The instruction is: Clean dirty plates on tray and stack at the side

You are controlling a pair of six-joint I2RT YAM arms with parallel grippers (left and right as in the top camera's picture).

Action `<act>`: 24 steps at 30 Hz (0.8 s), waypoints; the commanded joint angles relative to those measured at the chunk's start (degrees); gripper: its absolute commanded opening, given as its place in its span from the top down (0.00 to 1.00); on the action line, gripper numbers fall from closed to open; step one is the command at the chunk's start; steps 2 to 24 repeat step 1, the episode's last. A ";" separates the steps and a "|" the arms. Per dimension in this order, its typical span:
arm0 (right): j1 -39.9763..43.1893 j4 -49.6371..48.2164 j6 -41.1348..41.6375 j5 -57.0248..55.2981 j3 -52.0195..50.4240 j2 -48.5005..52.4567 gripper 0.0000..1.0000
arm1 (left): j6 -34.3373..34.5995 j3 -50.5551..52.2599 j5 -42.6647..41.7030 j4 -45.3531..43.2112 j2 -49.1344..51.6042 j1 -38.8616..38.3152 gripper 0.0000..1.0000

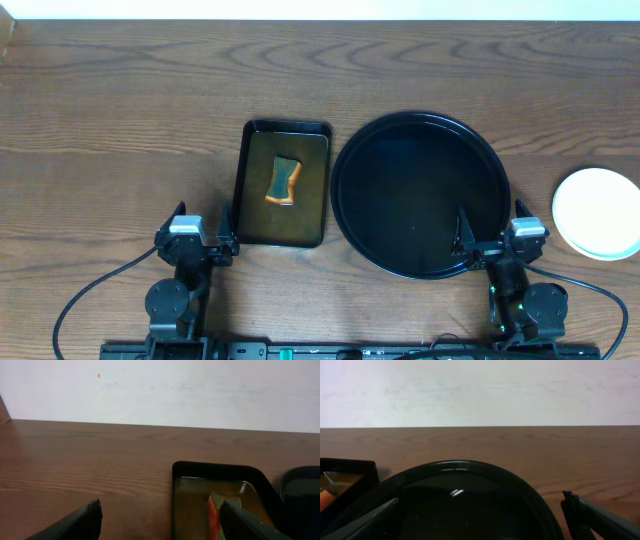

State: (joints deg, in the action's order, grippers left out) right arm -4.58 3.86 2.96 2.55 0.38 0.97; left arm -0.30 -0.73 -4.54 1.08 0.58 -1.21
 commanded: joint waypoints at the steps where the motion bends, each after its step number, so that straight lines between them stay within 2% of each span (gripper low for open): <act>1: -0.28 0.24 0.15 -0.15 -0.07 -0.33 0.01 | -0.96 0.50 -1.05 2.54 -0.35 0.28 0.24; 24: -0.28 0.24 0.15 -0.15 -0.07 -0.33 0.01 | -0.96 0.50 -1.05 2.54 -0.35 0.28 0.24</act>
